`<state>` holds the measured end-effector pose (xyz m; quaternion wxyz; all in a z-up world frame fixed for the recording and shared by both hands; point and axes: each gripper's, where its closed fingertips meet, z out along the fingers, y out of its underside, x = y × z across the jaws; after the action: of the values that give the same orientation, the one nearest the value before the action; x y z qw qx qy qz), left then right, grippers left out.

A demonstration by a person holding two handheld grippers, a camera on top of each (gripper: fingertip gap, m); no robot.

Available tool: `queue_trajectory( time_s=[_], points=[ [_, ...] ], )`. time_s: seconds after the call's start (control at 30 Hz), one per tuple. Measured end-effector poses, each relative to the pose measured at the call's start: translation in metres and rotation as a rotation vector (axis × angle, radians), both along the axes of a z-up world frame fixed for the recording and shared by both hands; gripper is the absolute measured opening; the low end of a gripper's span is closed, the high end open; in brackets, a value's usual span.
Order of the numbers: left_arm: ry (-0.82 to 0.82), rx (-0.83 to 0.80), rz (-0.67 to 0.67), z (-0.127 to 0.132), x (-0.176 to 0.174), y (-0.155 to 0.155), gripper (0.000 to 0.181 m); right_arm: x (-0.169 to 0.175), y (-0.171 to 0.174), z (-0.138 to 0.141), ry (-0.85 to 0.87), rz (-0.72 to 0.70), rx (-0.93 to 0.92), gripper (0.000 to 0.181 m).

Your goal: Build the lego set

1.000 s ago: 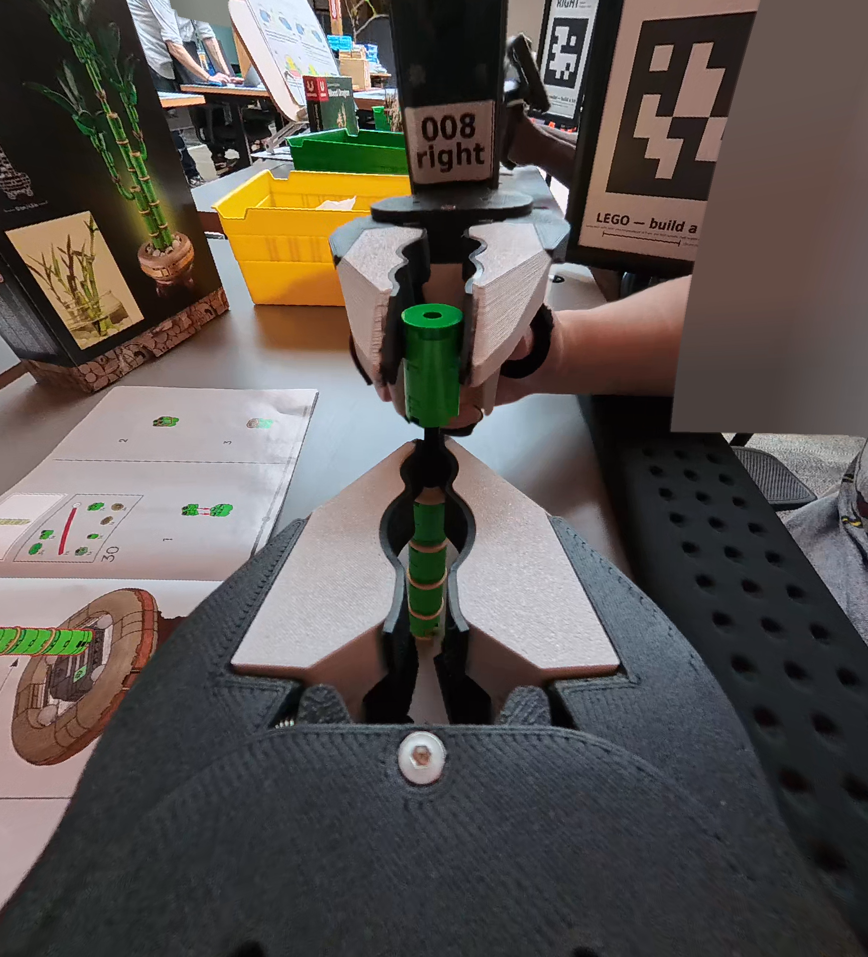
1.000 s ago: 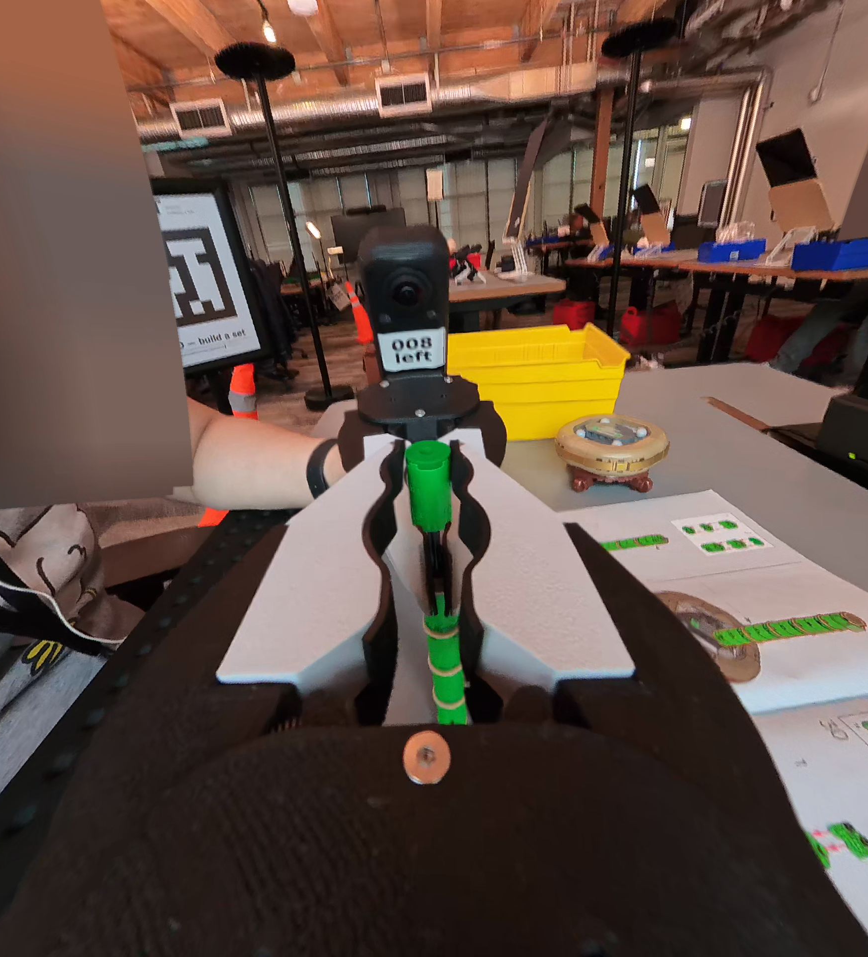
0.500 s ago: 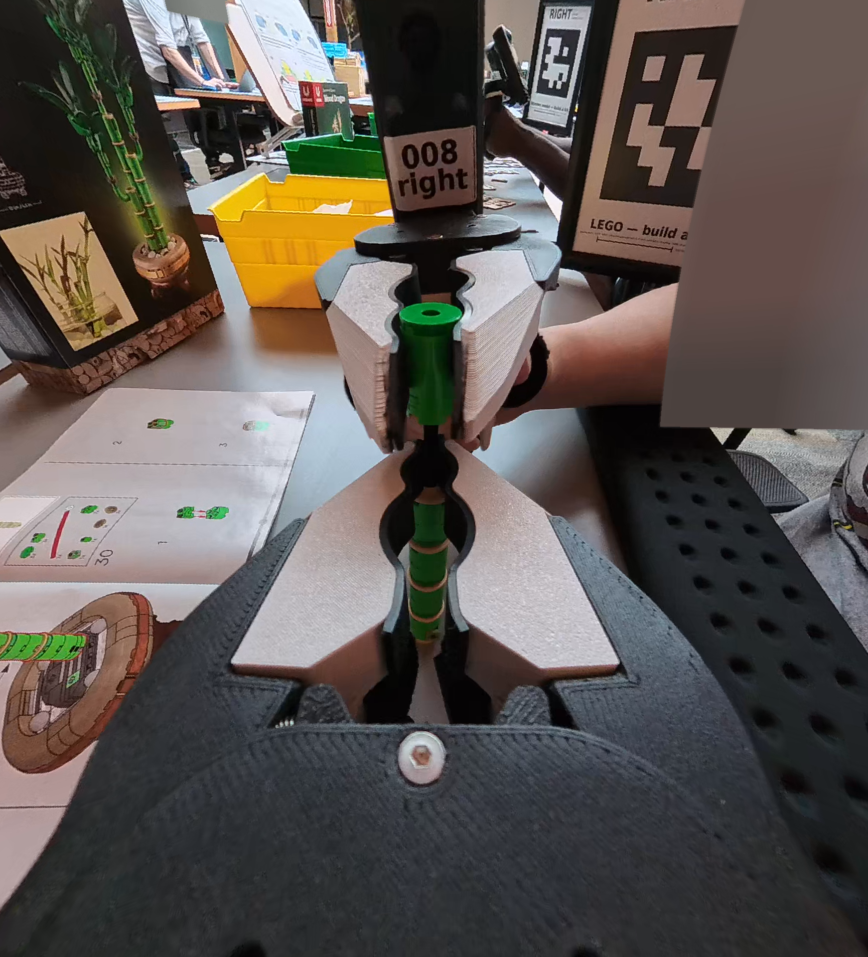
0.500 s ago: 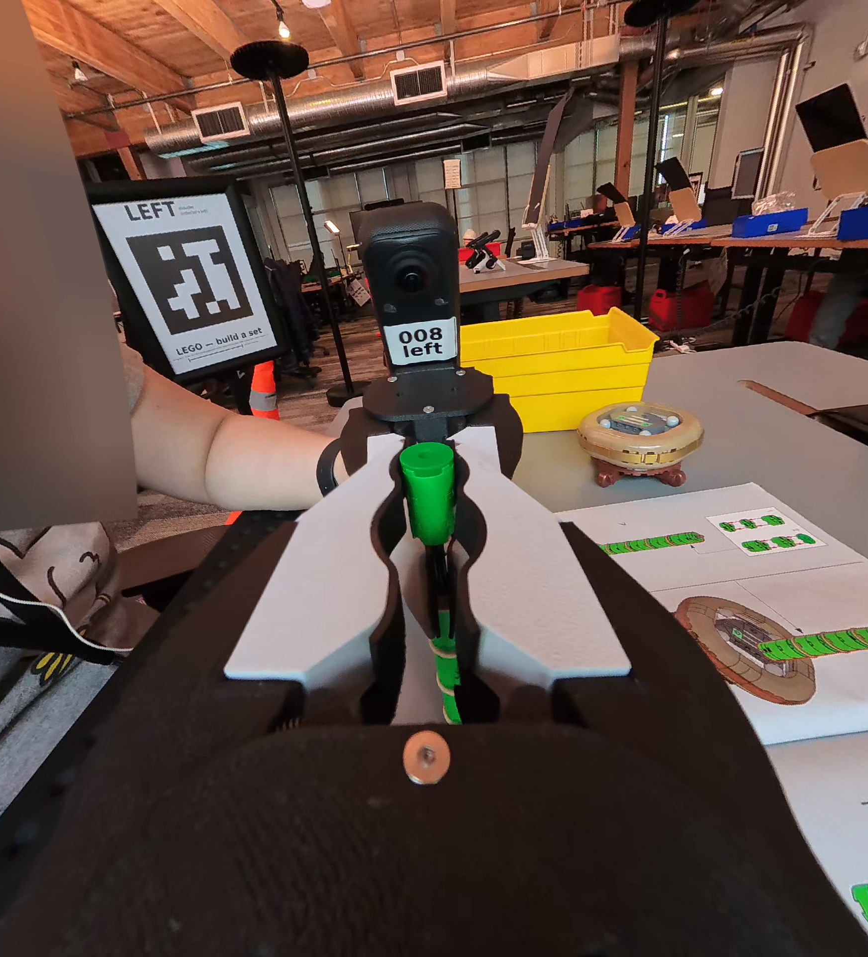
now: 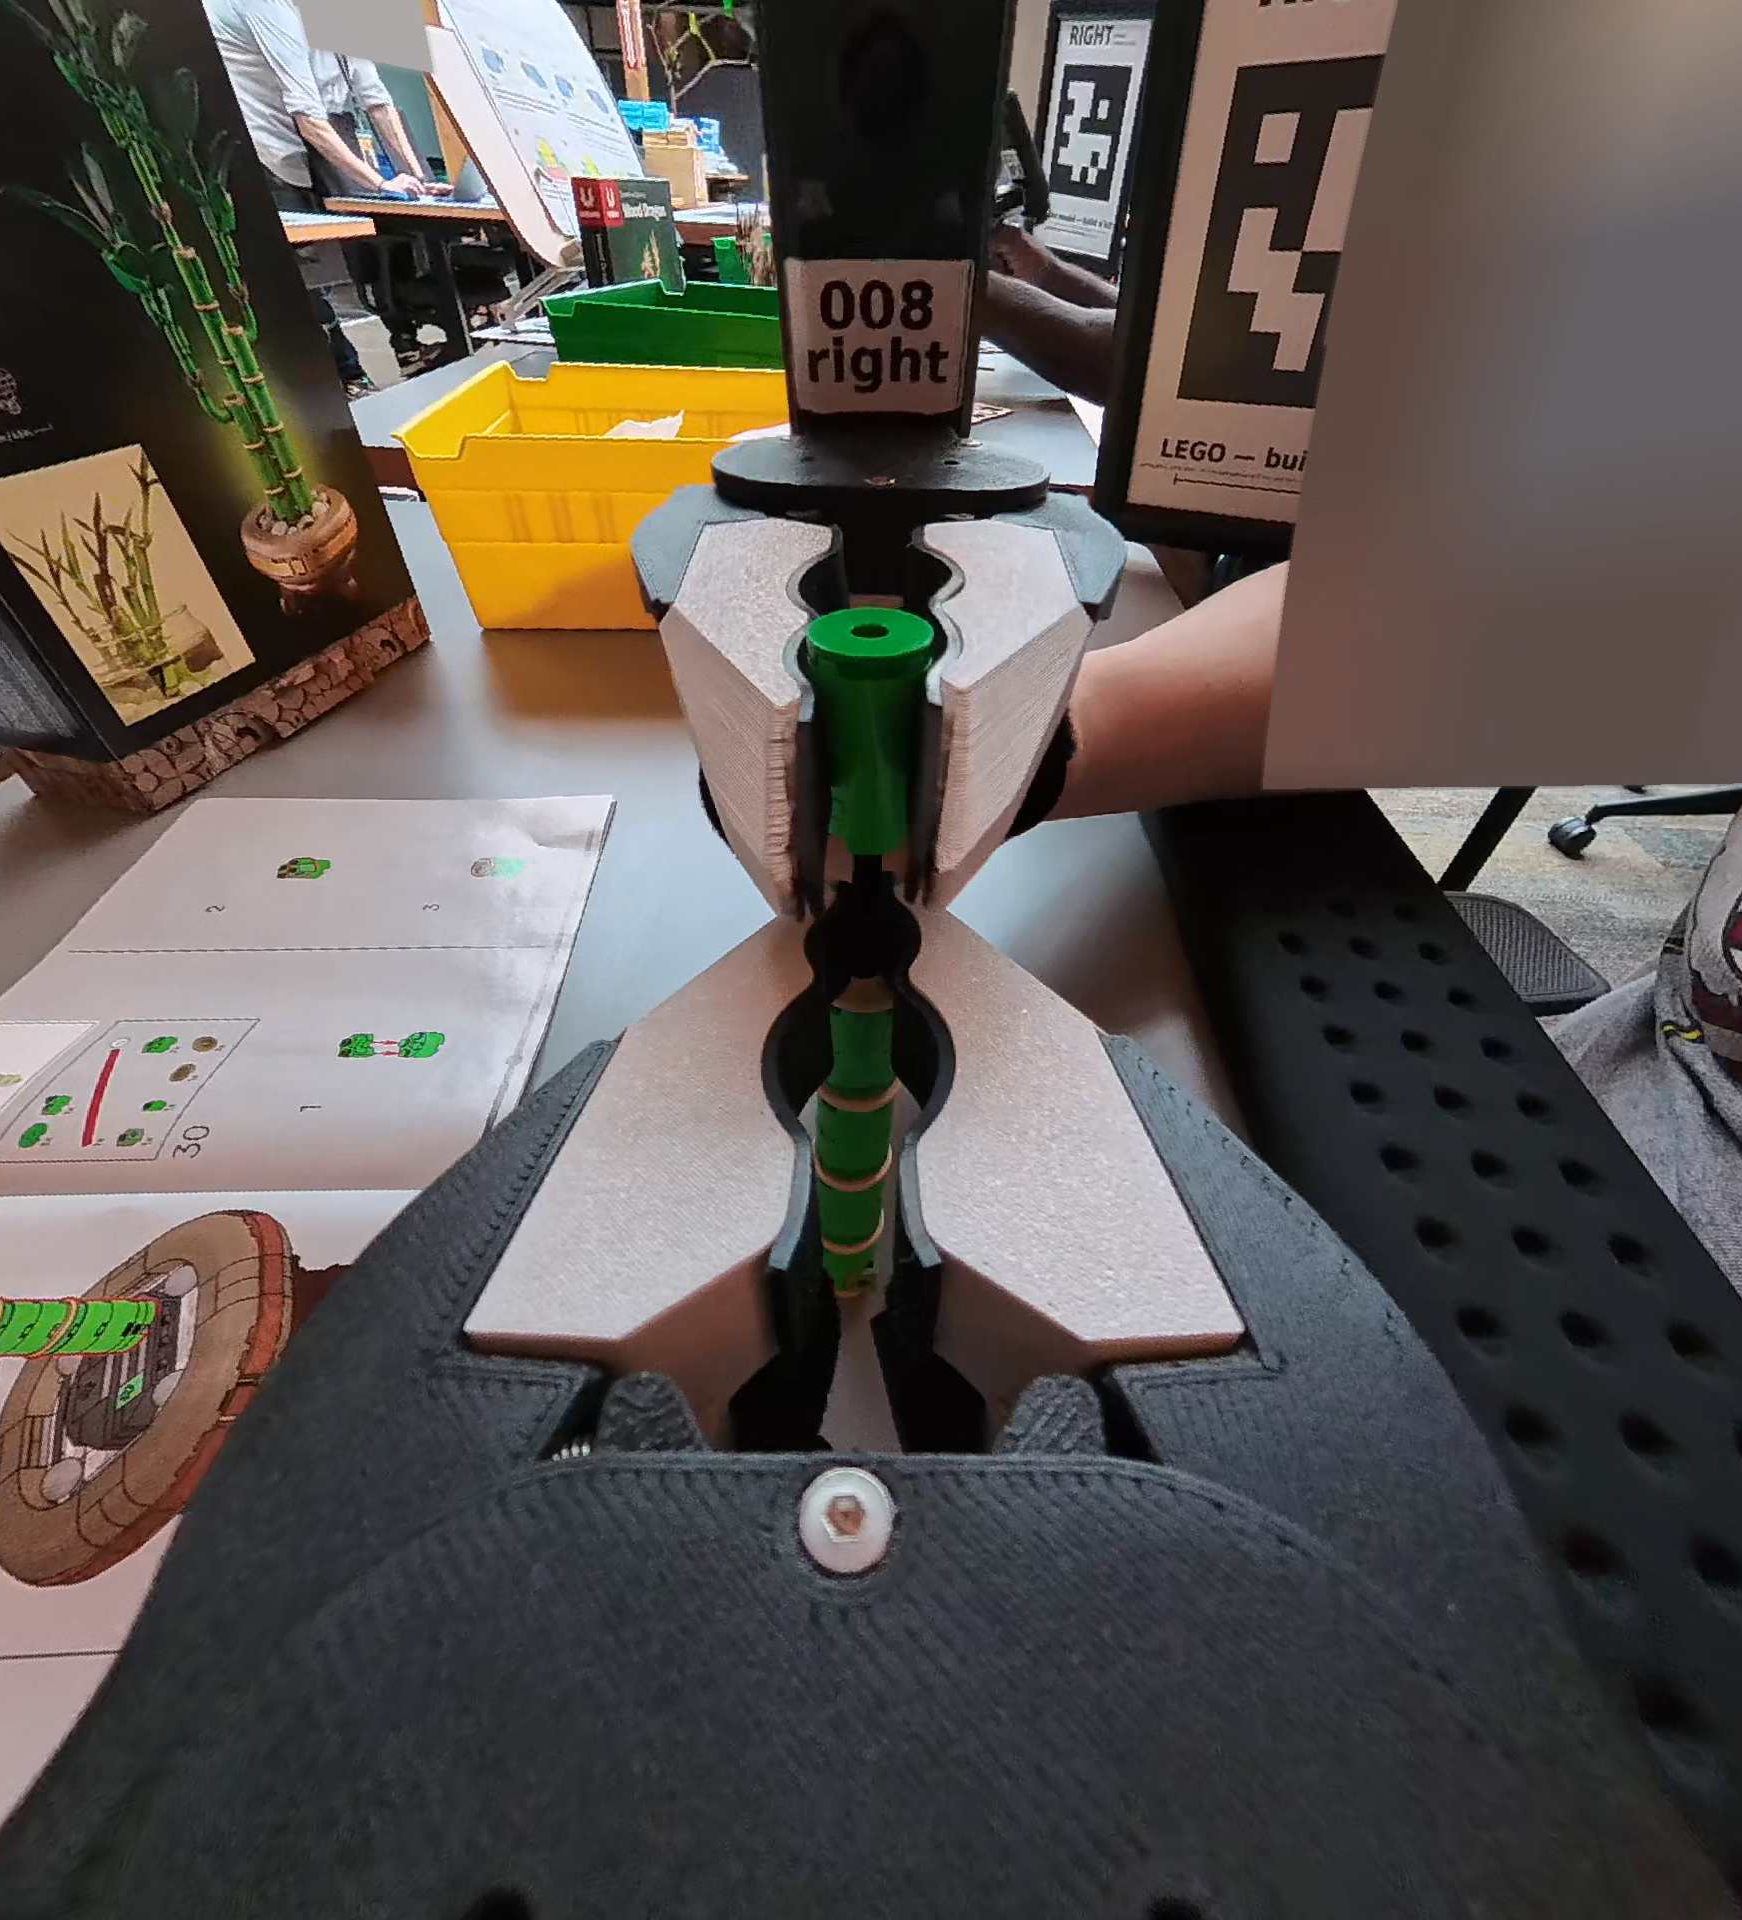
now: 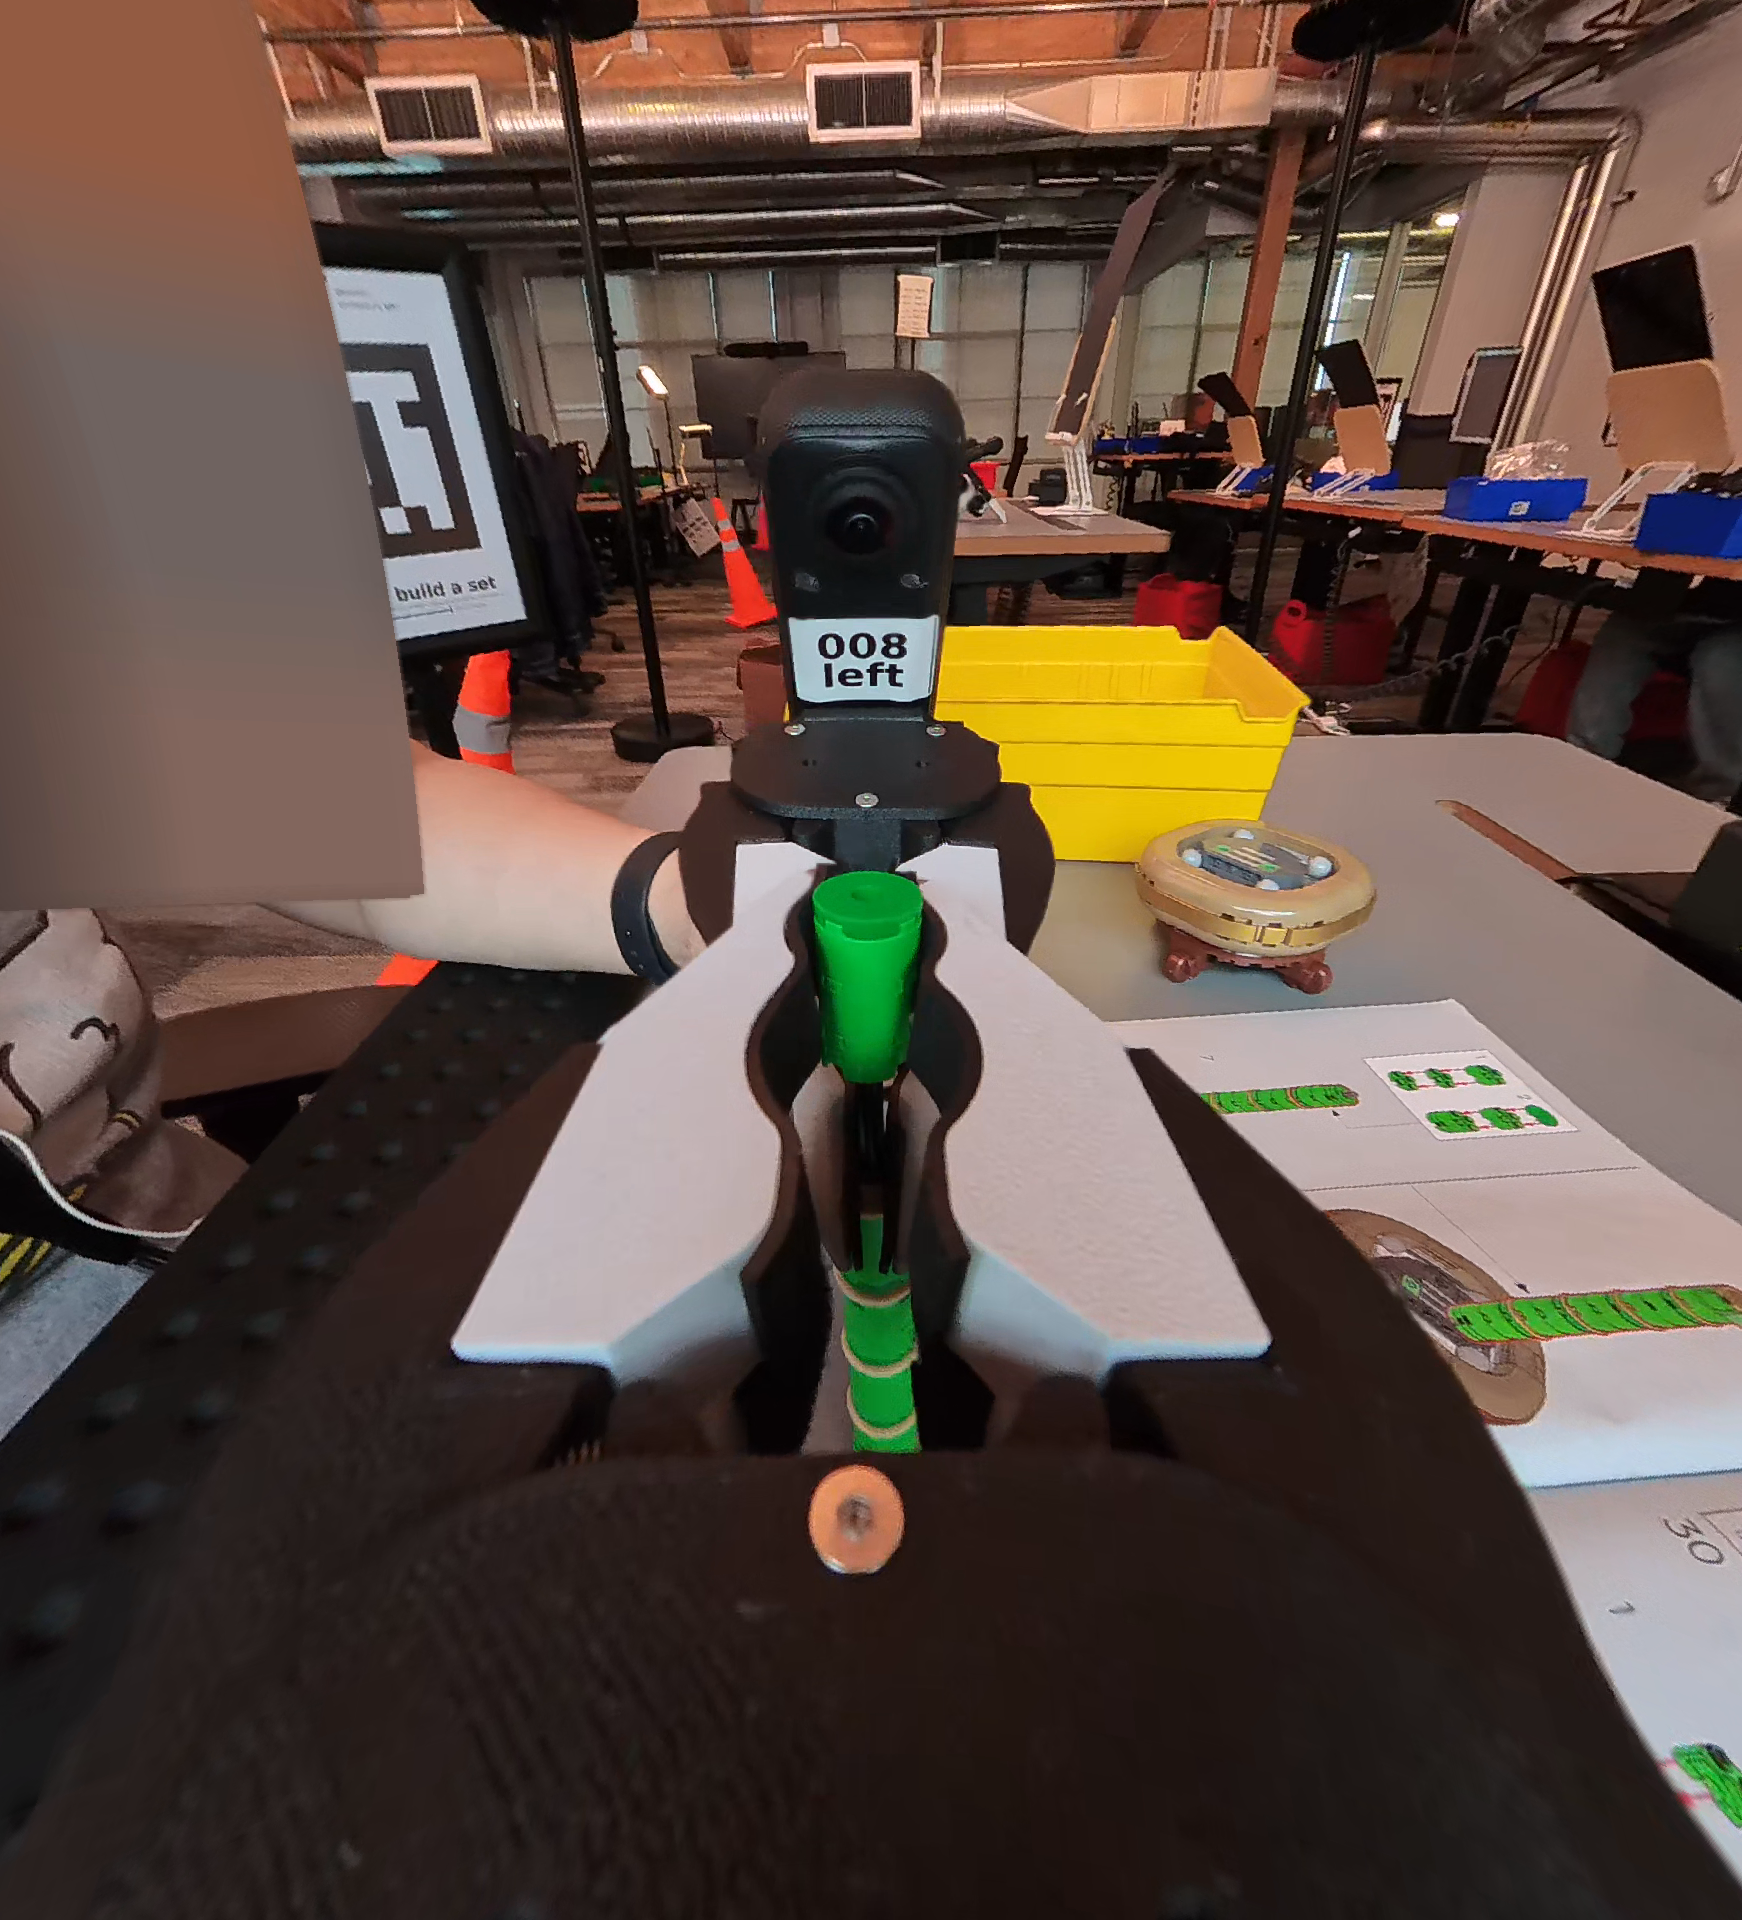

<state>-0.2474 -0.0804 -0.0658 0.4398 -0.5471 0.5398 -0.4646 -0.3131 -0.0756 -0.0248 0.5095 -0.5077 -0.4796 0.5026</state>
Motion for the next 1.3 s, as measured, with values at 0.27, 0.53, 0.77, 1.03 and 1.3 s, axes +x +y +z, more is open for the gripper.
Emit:
queue_trajectory(
  time_s=[0.27,0.53,0.77,1.03,1.3],
  points=[
    [0.001,-0.015,0.007,0.000,0.000,0.002,0.003,0.009,0.001,0.013,0.086,0.036,-0.072,0.024],
    [-0.001,-0.022,0.013,0.000,0.000,0.003,0.003,0.037,0.011,0.039,0.207,-0.037,-0.143,0.000],
    [-0.001,-0.025,0.014,0.000,-0.001,0.003,0.003,0.025,0.009,0.021,0.062,-0.086,-0.028,0.000],
    [-0.001,-0.021,0.021,0.000,0.000,0.003,0.003,0.028,0.009,0.019,0.088,-0.066,-0.054,0.000],
    [0.008,-0.004,0.012,0.000,0.000,0.001,0.003,0.028,0.004,0.018,0.074,-0.066,-0.008,0.001]
  ],
)
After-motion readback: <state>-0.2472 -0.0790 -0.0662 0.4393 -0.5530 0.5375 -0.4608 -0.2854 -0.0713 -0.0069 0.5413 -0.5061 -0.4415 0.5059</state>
